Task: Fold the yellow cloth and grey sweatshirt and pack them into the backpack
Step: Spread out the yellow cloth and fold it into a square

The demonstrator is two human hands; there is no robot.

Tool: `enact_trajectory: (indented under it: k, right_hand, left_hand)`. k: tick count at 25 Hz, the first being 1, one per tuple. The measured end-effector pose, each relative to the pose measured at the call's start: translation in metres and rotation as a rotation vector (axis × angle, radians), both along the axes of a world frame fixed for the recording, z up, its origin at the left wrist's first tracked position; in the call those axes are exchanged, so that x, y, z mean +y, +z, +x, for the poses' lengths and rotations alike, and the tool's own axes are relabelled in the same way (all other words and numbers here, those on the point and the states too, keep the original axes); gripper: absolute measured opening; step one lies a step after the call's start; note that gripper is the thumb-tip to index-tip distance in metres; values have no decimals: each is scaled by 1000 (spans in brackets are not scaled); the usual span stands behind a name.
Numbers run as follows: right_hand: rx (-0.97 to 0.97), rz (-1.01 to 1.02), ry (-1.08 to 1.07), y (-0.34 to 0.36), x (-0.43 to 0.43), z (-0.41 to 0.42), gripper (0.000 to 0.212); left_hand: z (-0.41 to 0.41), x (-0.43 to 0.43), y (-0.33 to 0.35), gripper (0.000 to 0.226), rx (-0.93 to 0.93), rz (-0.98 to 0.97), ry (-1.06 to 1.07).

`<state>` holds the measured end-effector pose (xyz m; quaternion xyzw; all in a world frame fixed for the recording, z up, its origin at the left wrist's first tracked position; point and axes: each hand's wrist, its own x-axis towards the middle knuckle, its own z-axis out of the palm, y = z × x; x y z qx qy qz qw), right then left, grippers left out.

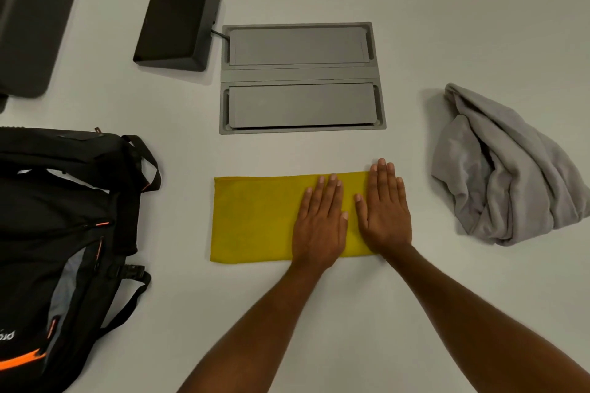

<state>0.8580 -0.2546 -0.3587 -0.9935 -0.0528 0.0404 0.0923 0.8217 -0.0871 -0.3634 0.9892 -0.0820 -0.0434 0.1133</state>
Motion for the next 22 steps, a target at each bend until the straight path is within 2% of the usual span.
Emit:
enact_trajectory:
  k: [4, 14, 18, 22]
  right_hand:
    - [10, 22, -5, 3, 0, 0, 74]
    - [3, 26, 13, 7, 1, 1, 74]
    - [-6, 37, 18, 11, 2, 0, 74]
    - [-8, 34, 24, 11, 4, -2, 75]
  left_hand:
    - [-3, 25, 3, 69, -18, -54, 43]
    - [-9, 130, 14, 76, -17, -32, 199]
    - [-13, 172, 18, 84, -19, -35, 168]
    - [-15, 174, 16, 87, -21, -50, 161]
